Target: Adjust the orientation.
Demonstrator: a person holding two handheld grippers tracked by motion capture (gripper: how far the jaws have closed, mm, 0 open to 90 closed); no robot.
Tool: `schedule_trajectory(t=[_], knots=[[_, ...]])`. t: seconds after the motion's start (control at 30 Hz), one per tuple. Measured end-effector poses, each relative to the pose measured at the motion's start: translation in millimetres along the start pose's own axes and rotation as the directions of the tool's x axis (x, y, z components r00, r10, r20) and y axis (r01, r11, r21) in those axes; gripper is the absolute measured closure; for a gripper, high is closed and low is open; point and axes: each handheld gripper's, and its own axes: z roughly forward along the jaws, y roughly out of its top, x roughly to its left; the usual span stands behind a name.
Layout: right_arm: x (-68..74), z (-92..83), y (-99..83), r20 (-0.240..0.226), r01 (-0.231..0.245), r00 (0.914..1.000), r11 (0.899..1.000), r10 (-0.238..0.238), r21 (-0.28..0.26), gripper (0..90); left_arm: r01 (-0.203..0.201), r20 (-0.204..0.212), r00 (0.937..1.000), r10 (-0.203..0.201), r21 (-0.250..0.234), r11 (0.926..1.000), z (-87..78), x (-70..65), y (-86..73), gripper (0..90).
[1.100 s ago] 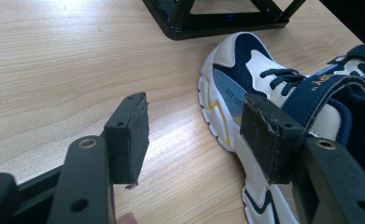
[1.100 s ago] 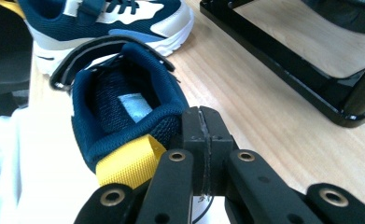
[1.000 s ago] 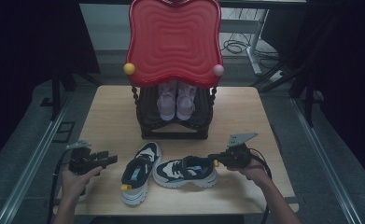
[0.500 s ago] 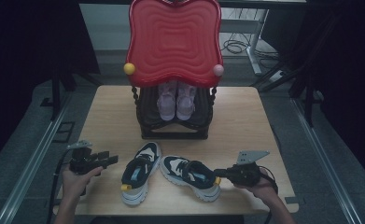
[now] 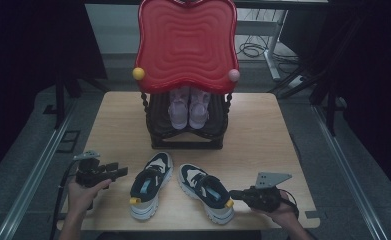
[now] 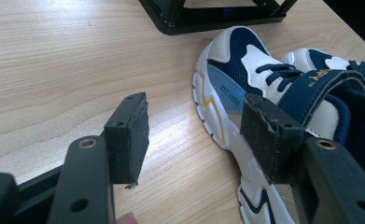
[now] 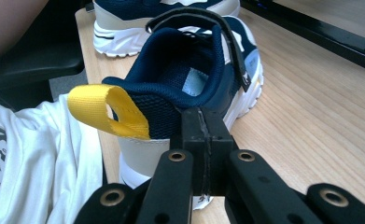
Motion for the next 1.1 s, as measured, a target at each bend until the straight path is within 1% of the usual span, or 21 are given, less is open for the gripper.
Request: schedule_trajectory(t=[0.23, 0.47, 0.67, 0.9, 1.1], knots=[[7.7, 3.0, -4.0, 0.002, 0.002, 1.0000, 1.000, -0.002, -0.011, 89.5, -0.010, 0.003, 0.9999, 0.010, 0.007, 0.9999, 0.7, -3.4, 0.4, 42.2], [8.6, 4.9, -6.7, 0.006, -0.009, 0.9999, 1.000, 0.009, -0.026, 89.4, -0.012, 0.009, 0.9999, 0.012, 0.011, 0.9999, 1.1, -5.4, -0.1, 42.1], [9.7, 6.5, -6.0, 0.009, -0.003, 1.0000, 1.000, 0.003, -0.025, 89.4, -0.020, 0.011, 0.9997, 0.020, 0.011, 0.9997, 0.3, -8.8, 0.8, 42.0], [5.6, 7.2, -3.9, 0.031, -0.008, 0.9995, 0.999, 0.009, -0.042, 89.4, -0.035, 0.017, 0.9992, 0.035, 0.010, 0.9993, -1.4, -13.4, 2.6, 41.7], [1.7, 4.6, -0.1, 0.070, -0.025, 0.9970, 0.997, 0.031, -0.076, 89.4, -0.053, 0.024, 0.9983, 0.053, 0.014, 0.9985, -2.4, -18.8, 4.6, 41.5]])
